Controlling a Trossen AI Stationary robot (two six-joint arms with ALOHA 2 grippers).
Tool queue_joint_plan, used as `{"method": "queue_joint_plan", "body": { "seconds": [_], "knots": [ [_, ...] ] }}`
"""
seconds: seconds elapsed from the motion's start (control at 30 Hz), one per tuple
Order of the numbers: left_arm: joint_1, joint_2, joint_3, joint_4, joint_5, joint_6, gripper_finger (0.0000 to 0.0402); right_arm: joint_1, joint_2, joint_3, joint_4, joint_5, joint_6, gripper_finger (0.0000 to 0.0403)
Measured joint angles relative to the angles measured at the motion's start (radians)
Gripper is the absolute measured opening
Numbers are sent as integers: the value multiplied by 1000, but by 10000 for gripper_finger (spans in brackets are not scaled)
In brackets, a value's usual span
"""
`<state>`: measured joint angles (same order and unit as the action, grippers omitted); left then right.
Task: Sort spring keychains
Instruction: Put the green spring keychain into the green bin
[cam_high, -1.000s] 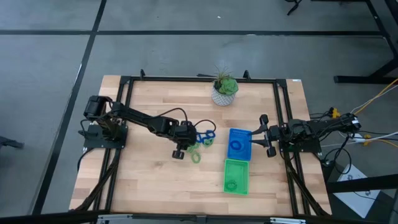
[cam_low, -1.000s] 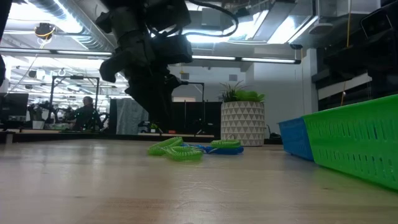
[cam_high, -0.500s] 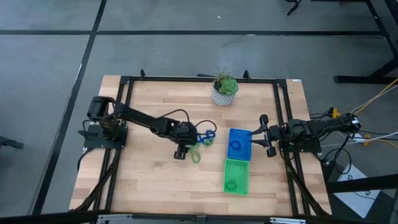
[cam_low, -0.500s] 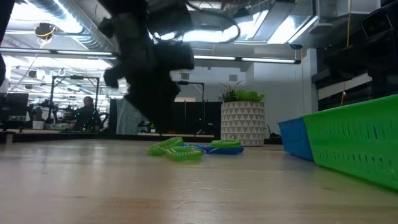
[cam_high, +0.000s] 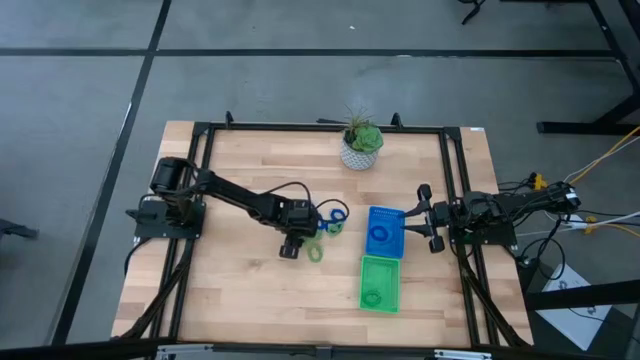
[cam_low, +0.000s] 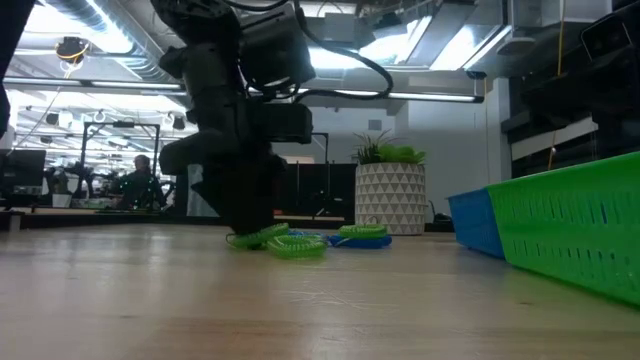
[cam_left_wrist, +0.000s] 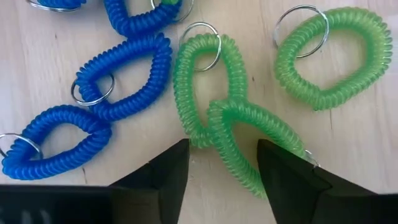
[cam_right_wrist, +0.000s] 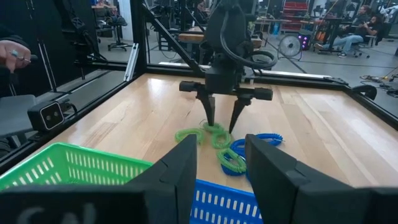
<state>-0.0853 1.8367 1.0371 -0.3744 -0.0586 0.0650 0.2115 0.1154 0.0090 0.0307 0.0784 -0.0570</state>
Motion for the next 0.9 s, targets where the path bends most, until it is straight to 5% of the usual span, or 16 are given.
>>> {"method": "queue_joint_plan", "body": {
  "seconds": [0.5,0.9],
  "knots": [
    [3,-6,-1,-2,-38,1,39,0,0,0,0,0,0,136],
    [3,-10,-1,-34,-93,1,40,0,0,0,-1,0,0,136]
  ]
}}
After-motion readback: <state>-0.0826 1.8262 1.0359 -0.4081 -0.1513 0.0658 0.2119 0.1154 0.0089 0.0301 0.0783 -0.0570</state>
